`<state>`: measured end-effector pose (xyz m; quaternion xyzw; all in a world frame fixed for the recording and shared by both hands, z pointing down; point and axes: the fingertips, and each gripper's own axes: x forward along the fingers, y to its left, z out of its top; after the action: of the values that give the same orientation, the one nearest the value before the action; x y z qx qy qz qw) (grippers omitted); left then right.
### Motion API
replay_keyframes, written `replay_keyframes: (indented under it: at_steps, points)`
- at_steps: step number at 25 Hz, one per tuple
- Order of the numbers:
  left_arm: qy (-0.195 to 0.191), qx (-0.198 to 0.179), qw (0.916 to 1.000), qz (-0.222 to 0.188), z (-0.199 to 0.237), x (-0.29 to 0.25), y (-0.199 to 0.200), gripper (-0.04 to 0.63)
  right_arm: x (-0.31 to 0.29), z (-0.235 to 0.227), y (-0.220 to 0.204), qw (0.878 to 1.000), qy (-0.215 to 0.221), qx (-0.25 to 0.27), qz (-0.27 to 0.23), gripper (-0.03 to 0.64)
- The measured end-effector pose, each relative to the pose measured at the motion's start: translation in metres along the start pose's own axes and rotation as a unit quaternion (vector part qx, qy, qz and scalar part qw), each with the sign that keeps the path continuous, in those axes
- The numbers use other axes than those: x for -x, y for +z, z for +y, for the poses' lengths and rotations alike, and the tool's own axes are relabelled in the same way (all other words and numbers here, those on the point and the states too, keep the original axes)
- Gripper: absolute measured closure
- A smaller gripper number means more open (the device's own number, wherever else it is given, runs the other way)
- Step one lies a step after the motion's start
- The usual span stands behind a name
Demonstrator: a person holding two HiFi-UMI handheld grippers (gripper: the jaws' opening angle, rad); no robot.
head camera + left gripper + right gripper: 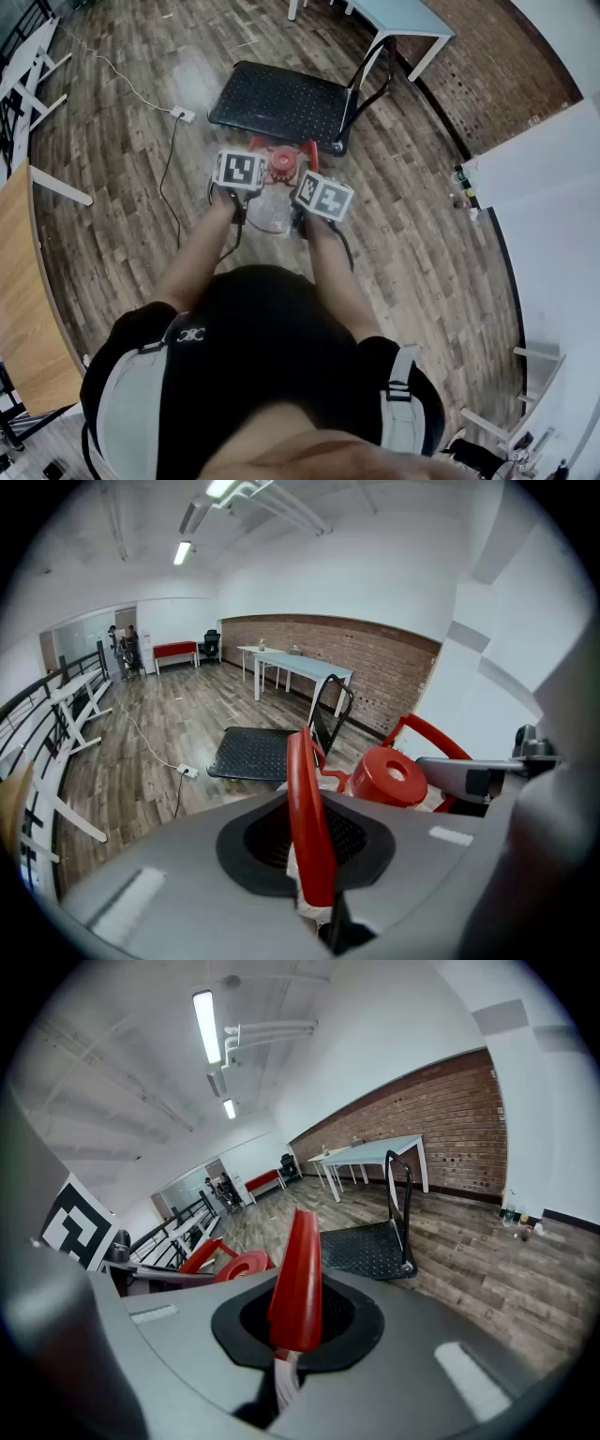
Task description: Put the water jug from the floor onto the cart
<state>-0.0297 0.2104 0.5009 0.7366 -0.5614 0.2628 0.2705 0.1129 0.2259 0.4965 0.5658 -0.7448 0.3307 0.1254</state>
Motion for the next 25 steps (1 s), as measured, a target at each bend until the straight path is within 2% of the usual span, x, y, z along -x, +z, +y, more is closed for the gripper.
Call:
replay_keyframes:
  at_steps: [9,12,16,19,23,25]
  points:
    - [-0.006,0.016,0.9993,0.033,0.004,-0.002,-0.023,0.569,0.000,0.005,-0.007,1.000,0.002,-0.013,-0.002,0.601]
    - [-0.006,0.001,1.0000,0.006,0.011,0.004,-0.011,0.568,-0.001,0.013,-0.008,1.000,0.000,-0.013,-0.003,0.601]
    - [-0.011,-0.003,0.9999,-0.007,0.019,0.009,-0.008,0.568,0.000,0.022,-0.008,1.000,-0.003,-0.014,-0.013,0.601]
    - [-0.022,0.001,0.9997,-0.002,0.023,0.013,-0.011,0.568,0.002,0.029,-0.006,1.000,-0.008,-0.014,-0.027,0.601]
    - [-0.028,0.009,0.9992,0.029,0.036,0.015,-0.027,0.568,0.003,0.044,-0.006,0.999,-0.007,-0.014,-0.038,0.601]
    - [-0.030,-0.001,0.9994,0.016,0.043,0.020,-0.023,0.568,0.004,0.053,-0.008,0.999,0.002,-0.018,-0.045,0.601]
